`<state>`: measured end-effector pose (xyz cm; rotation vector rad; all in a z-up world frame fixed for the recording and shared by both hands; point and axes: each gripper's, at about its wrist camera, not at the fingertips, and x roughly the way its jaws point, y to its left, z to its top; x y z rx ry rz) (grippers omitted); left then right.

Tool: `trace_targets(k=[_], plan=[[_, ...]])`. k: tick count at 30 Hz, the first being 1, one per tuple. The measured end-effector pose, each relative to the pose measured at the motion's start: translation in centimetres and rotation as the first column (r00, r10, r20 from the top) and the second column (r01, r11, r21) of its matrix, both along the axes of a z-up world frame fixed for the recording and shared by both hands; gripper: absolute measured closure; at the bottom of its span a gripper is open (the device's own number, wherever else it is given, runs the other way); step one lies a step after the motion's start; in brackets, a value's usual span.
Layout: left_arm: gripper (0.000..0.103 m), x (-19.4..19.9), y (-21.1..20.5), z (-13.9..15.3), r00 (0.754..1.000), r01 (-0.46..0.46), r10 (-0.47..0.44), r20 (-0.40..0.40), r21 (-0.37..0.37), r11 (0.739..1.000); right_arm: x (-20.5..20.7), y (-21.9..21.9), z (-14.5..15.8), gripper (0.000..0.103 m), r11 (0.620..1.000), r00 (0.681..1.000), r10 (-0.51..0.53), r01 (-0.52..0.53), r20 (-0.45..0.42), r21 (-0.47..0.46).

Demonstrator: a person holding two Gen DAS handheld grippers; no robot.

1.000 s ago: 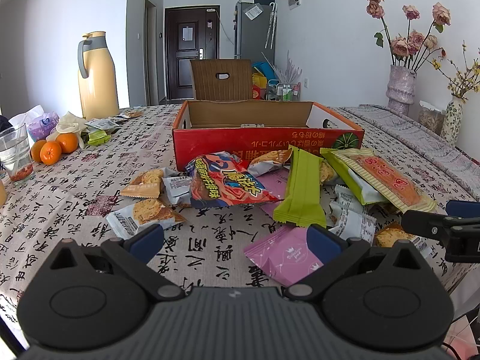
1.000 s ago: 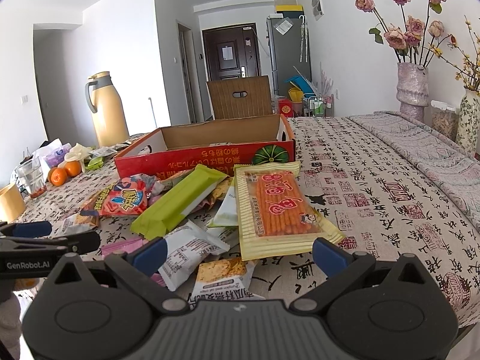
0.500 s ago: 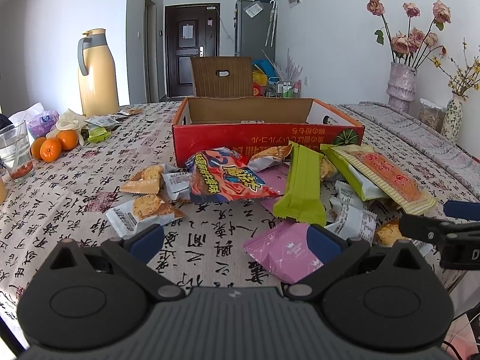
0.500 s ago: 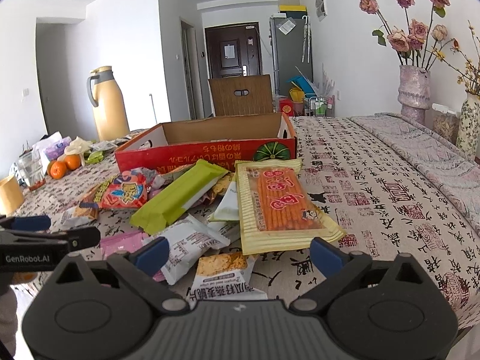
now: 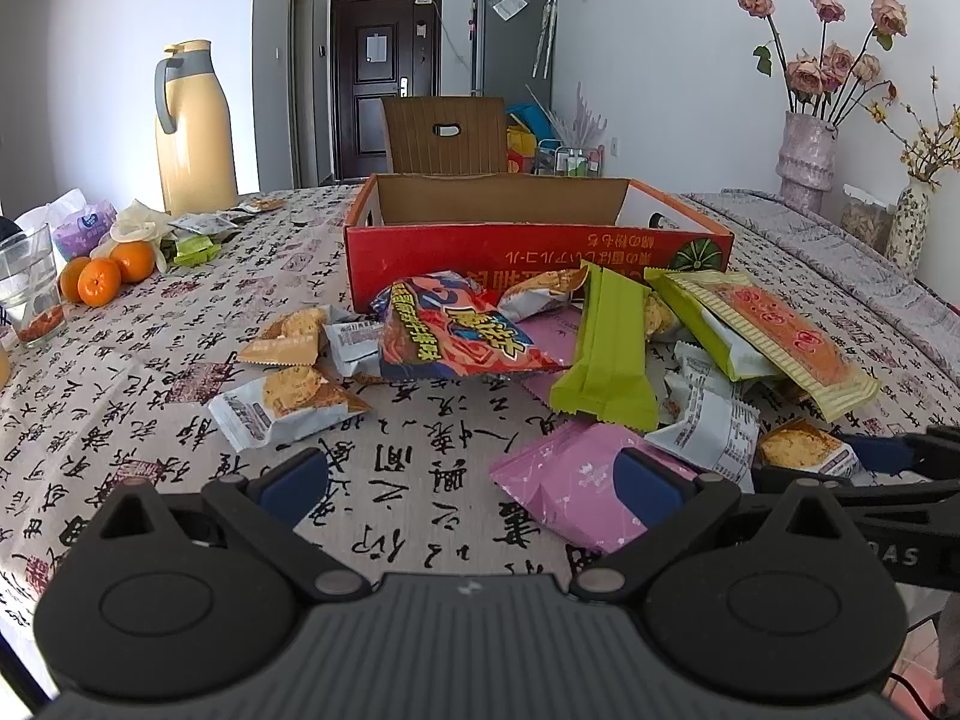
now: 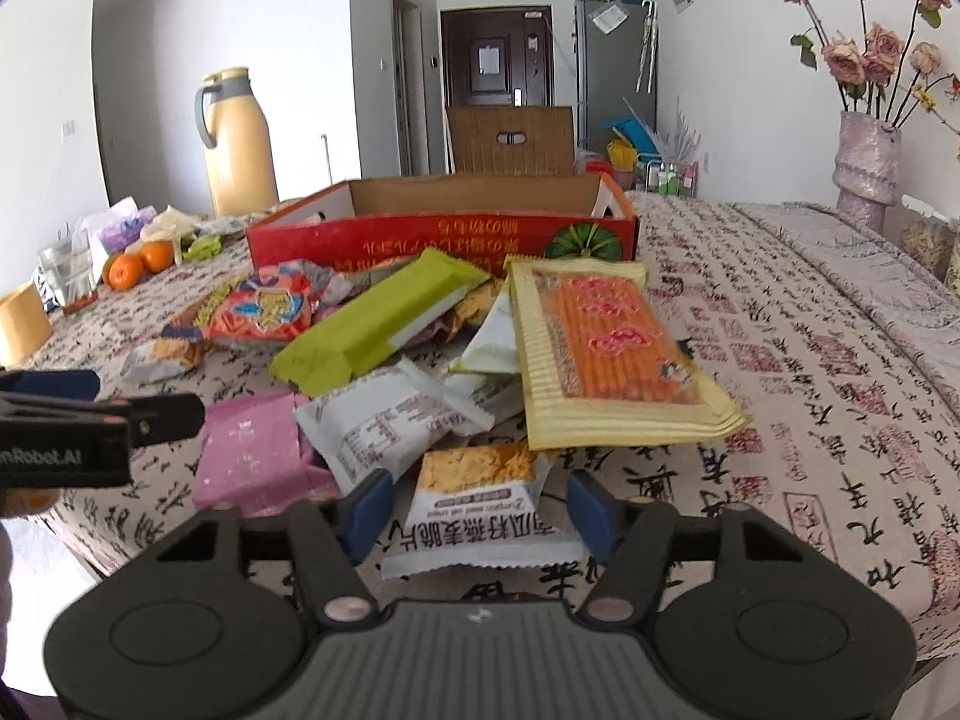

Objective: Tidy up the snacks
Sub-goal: 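Grasp the pink pastry packet with the left tool while the right tool grasps the cracker packet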

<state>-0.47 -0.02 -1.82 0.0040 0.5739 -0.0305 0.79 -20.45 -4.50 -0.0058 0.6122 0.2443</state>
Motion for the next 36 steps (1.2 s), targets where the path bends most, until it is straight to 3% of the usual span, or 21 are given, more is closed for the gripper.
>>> trace_targets(k=[9, 23, 36], plan=[[0.0, 0.3, -0.1, -0.3, 1.0, 0.015, -0.016, -0.023, -0.01, 1.0, -0.2, 0.1, -0.4, 0.063, 1.0, 1.0, 0.006, -0.006, 0.017, -0.009], [0.0, 1.9, -2.7, 0.3, 0.997, 0.042, -0.042, -0.066, 0.0, 0.999, -1.9, -0.6, 1.5, 0.064, 1.0, 0.995, 0.013, -0.016, 0.096, 0.023], [0.0, 4.3, -5.4, -0.8, 0.983, 0.028, -0.022, -0.18, 0.03, 0.999, -2.2, -2.2, 1.0, 0.064, 0.997, 0.995, -0.01, 0.003, 0.095, 0.074]])
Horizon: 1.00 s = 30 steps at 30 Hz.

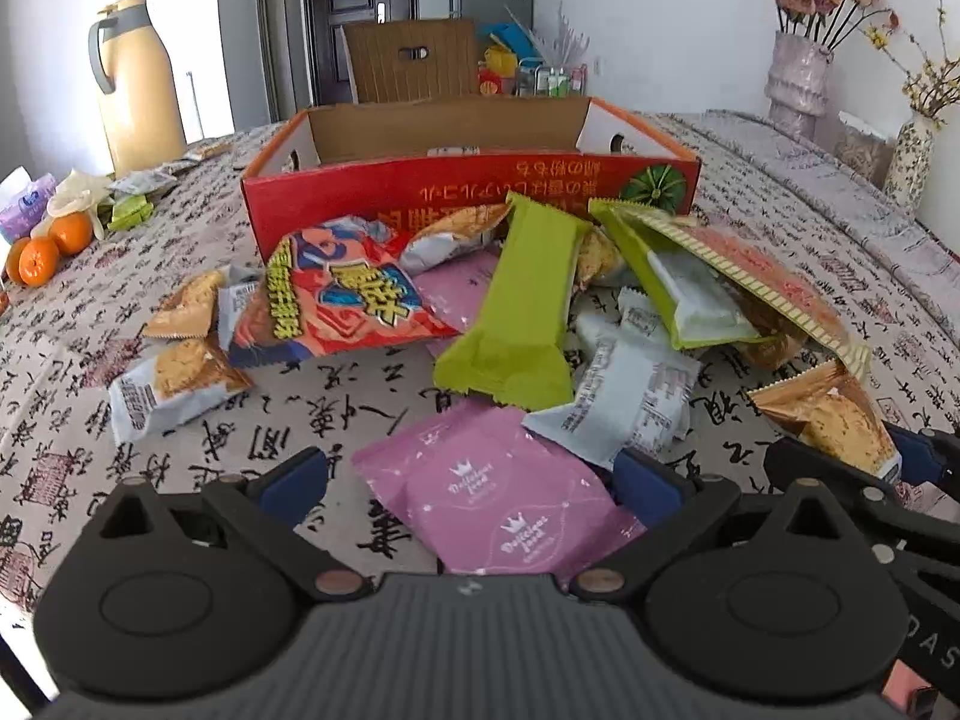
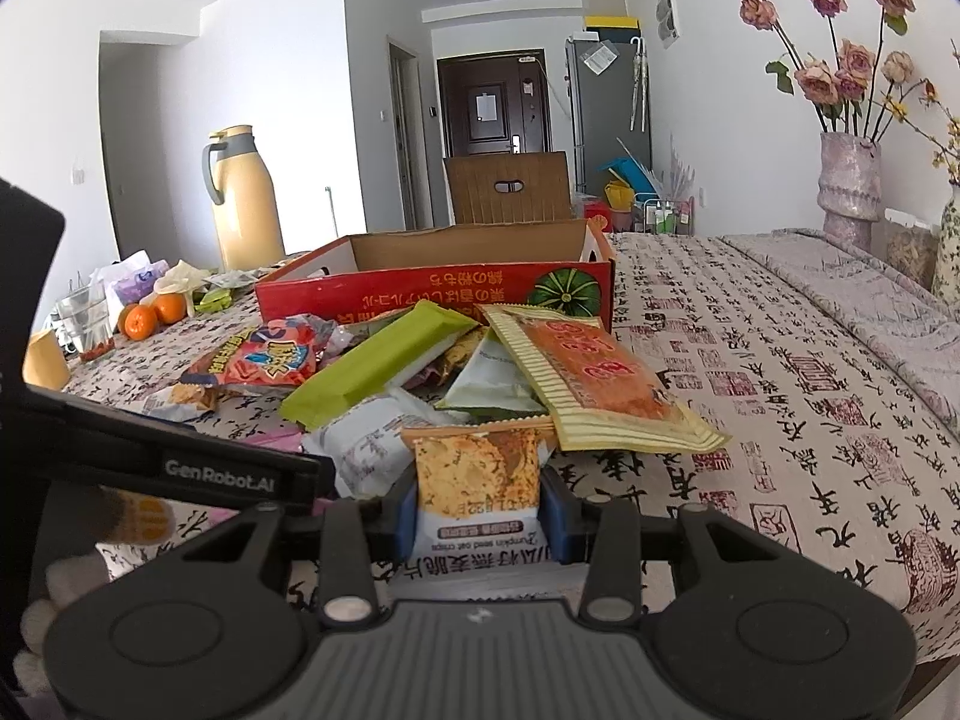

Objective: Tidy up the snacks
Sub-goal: 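Grasp the pink pastry packet with the left tool while the right tool grasps the cracker packet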

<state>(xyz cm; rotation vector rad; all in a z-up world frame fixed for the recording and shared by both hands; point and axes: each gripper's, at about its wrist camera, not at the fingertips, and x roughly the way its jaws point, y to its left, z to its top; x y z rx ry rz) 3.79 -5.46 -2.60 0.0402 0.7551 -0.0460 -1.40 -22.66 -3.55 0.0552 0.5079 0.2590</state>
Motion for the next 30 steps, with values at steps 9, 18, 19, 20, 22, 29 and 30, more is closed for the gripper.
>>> trace_targets(k=[9, 18, 19, 20, 22, 29, 30], plan=[[0.0, 0.9, 0.3, -0.8, 0.997, -0.049, 0.049, -0.051, -0.004, 0.999, 0.4, -0.5, -0.6, 0.064, 1.0, 1.0, 0.01, -0.01, -0.017, 0.023], [0.003, 0.3, 1.3, -1.1, 0.995, -0.082, 0.082, -0.061, -0.007, 0.997, 0.4, -0.2, -0.8, 0.064, 1.0, 0.999, 0.018, -0.017, -0.028, 0.024], [0.006, 0.1, 1.5, -1.1, 0.995, -0.084, 0.084, -0.056, -0.007, 0.996, 0.4, -0.1, -0.8, 0.064, 1.0, 0.999, 0.019, -0.019, -0.028, 0.022], [0.009, 0.0, 1.5, -1.0, 0.995, -0.086, 0.085, -0.054, -0.007, 0.996, 0.4, -0.1, -0.8, 0.064, 1.0, 0.999, 0.021, -0.02, -0.029, 0.021], [0.015, -0.3, 1.7, -0.9, 0.995, -0.089, 0.089, -0.045, -0.008, 0.996, 0.4, 0.1, -0.8, 0.064, 1.0, 0.999, 0.022, -0.022, -0.03, 0.018], [0.039, -1.0, 2.5, -0.5, 0.997, -0.07, 0.07, -0.018, -0.017, 0.997, 0.1, 0.6, -0.6, 0.064, 1.0, 0.999, 0.026, -0.026, -0.029, 0.008], [0.04, -1.1, 2.6, -0.5, 0.998, -0.067, 0.067, -0.018, -0.021, 0.998, 0.1, 0.7, -0.6, 0.064, 1.0, 0.999, 0.027, -0.027, -0.028, 0.007]])
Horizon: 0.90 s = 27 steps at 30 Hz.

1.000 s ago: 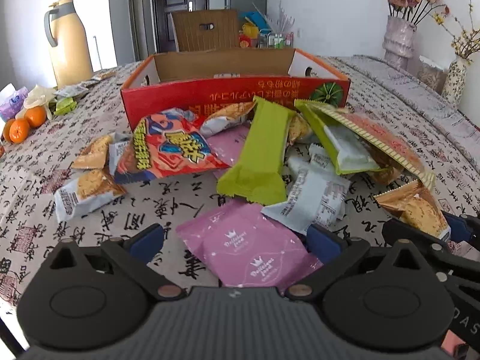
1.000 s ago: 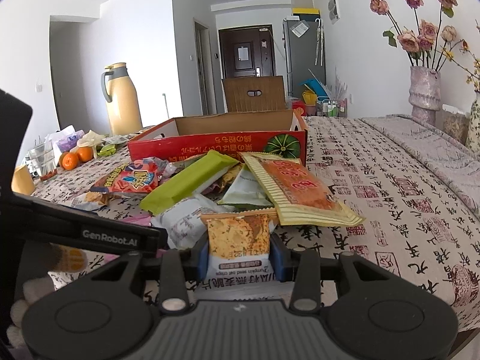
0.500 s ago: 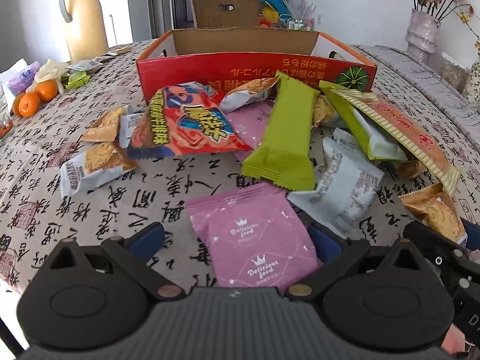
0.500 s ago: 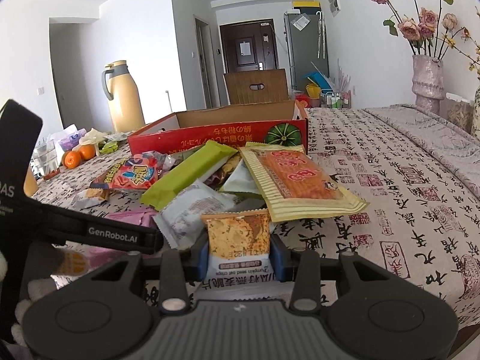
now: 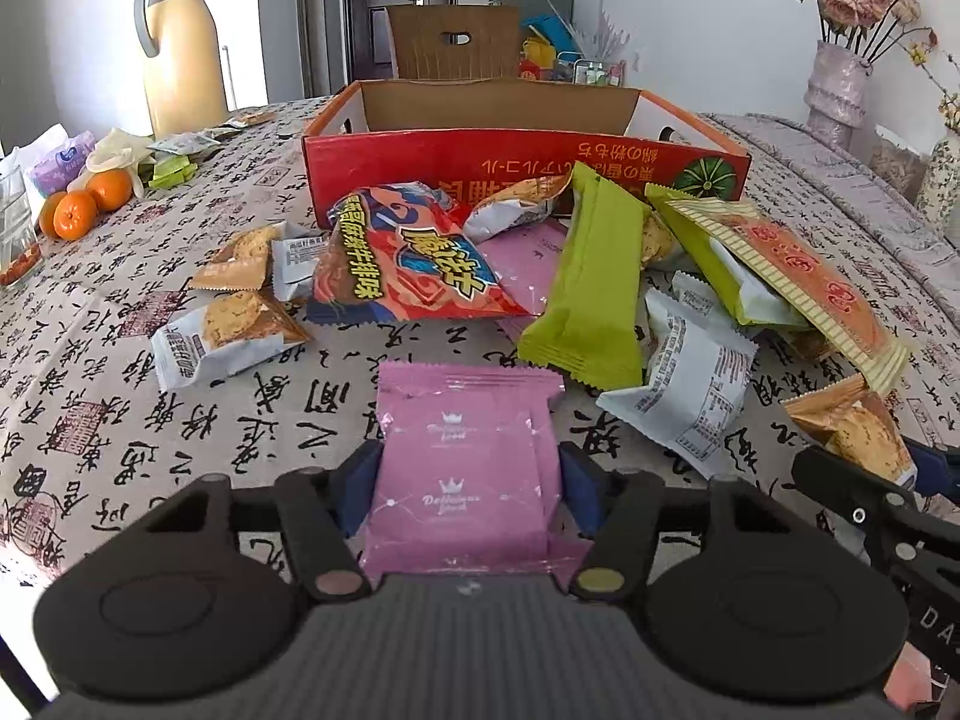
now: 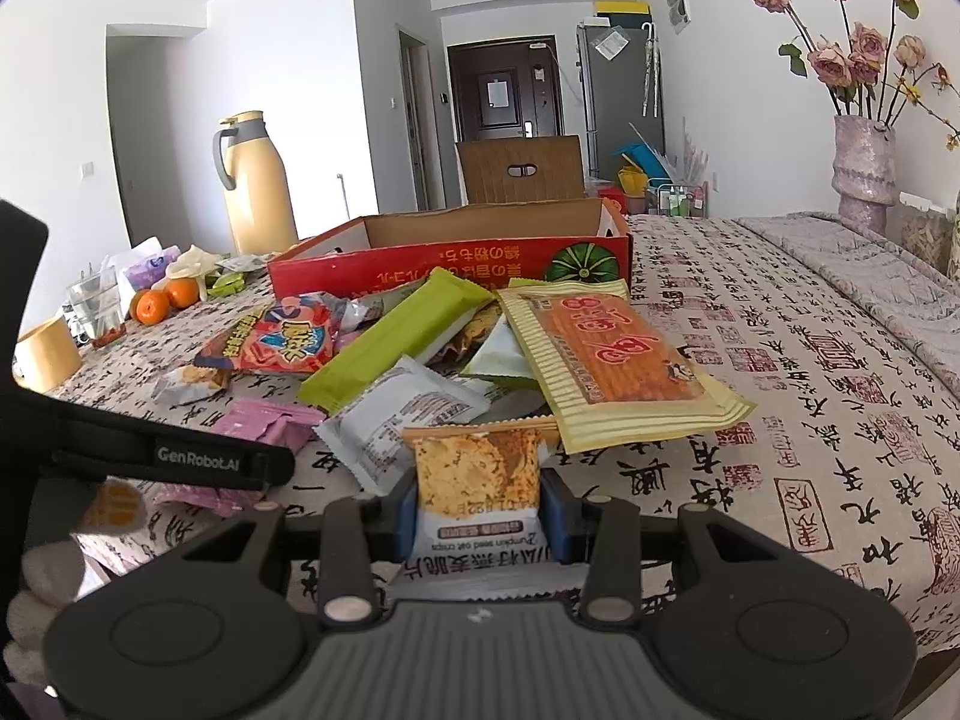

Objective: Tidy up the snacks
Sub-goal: 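Grasp the pink pastry packet with the left tool while the right tool grasps the cracker packet, then carry both packets into the cardboard box and open both tools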

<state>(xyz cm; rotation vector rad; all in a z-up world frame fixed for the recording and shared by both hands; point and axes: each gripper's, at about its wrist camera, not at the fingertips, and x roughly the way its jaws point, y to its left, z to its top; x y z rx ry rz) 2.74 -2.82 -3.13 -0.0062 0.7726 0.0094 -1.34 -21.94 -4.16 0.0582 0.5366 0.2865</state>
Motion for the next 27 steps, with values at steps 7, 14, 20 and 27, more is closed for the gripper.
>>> trace_targets(k=[7, 14, 20, 27], plan=[[0.04, -0.7, 0.3, 0.4, 1.0, 0.004, -0.004, 0.027, -0.001, 1.0, -0.1, 0.5, 0.2, 0.064, 1.0, 1.0, 0.004, -0.004, -0.001, -0.011], [0.042, -1.4, 0.2, 1.1, 0.997, 0.036, -0.035, 0.067, 0.0, 0.999, -0.4, 0.9, 0.4, 0.064, 1.0, 1.0, 0.008, -0.007, 0.01, -0.021], [0.043, -2.0, 0.3, 1.5, 0.994, 0.056, -0.055, 0.095, -0.005, 0.998, -0.6, 1.1, 0.5, 0.064, 1.0, 1.0, 0.013, -0.012, 0.015, -0.025], [0.043, -2.6, 0.5, 1.9, 0.992, 0.053, -0.053, 0.115, 0.004, 0.999, -0.9, 1.2, 0.7, 0.064, 1.0, 1.0, 0.017, -0.017, 0.021, -0.027]])
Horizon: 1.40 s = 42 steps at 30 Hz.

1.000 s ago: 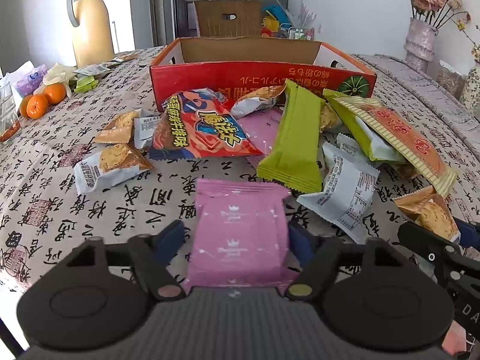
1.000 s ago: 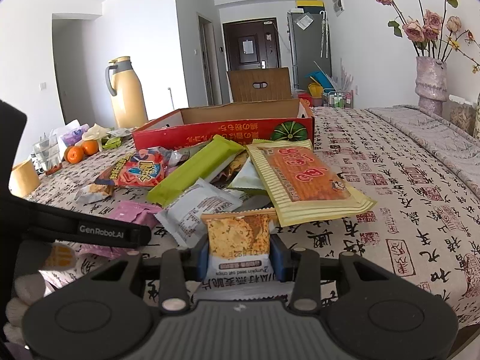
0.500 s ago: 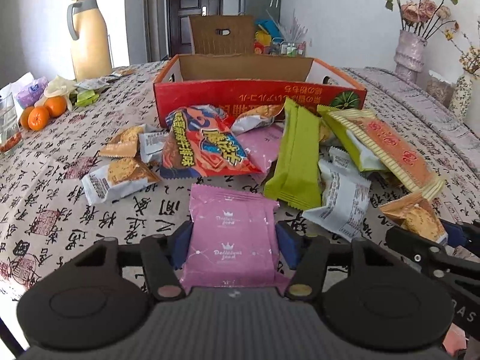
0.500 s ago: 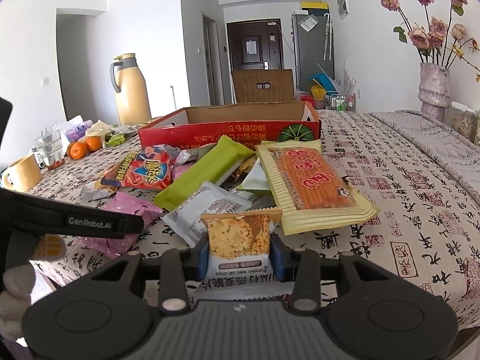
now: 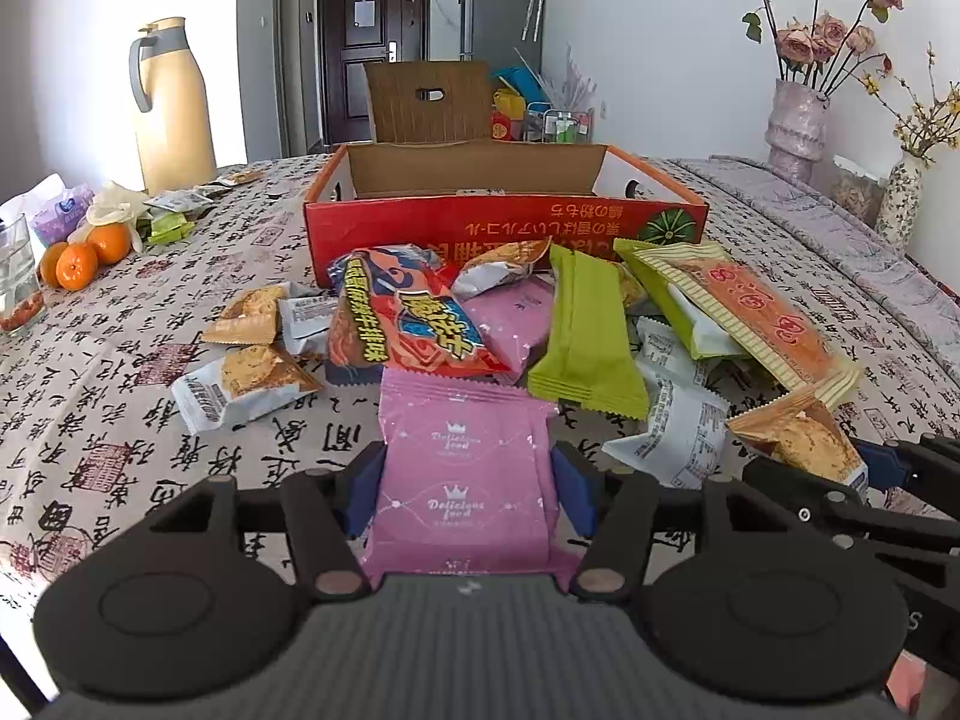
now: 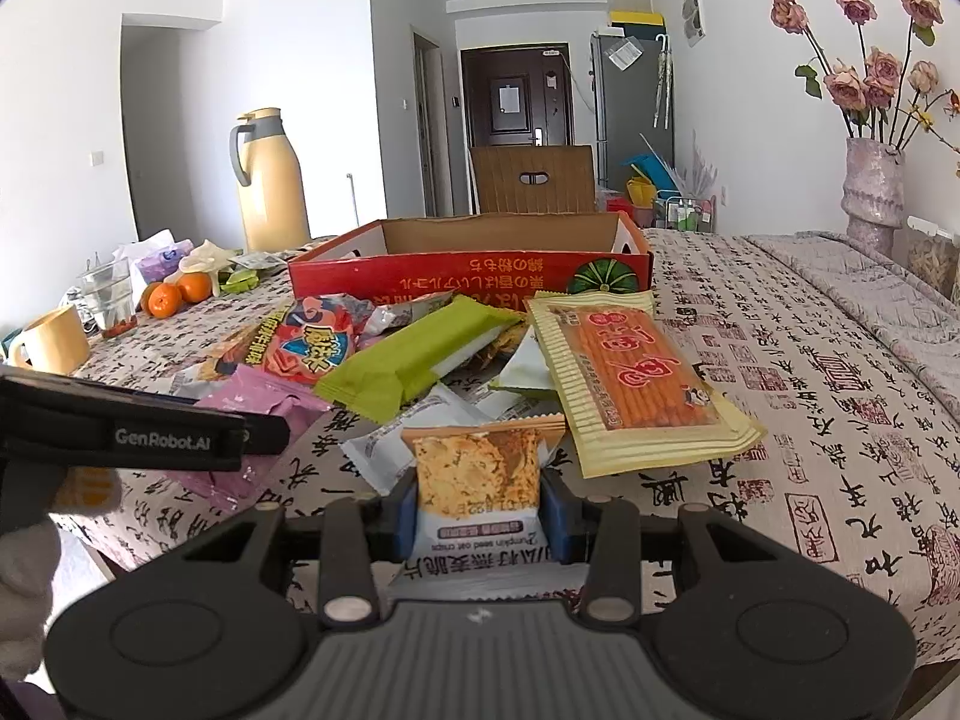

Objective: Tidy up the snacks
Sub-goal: 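Carry both packets into the cardboard box and open both tools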

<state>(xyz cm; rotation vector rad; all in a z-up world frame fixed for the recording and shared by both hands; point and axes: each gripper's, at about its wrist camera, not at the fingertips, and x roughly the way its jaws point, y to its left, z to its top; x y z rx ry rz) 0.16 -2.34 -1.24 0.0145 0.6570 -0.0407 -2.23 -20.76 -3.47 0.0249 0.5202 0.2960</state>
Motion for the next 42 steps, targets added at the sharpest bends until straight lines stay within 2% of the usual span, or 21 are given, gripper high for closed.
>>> trace_targets(k=[11, 21, 32, 42], plan=[[0.042, -0.8, 0.8, 0.7, 0.999, -0.021, 0.021, 0.031, -0.002, 1.0, -0.1, 0.1, 0.1, 0.064, 1.0, 1.0, 0.007, -0.007, 0.001, 0.002], [0.042, -0.4, 0.8, 2.1, 0.997, -0.012, 0.013, 0.072, -0.003, 1.0, 0.4, 0.3, 1.1, 0.064, 1.0, 0.999, 0.003, -0.003, 0.038, -0.002], [0.042, 3.0, 1.1, 4.6, 0.992, -0.005, 0.007, 0.129, -0.013, 1.0, 3.8, 0.5, 3.6, 0.063, 1.0, 0.994, -0.011, 0.012, 0.107, -0.007], [0.042, 7.7, 0.9, 6.9, 0.984, 0.004, -0.001, 0.177, -0.015, 1.0, 9.4, 0.3, 6.8, 0.063, 0.999, 0.984, -0.035, 0.038, 0.175, -0.016]])
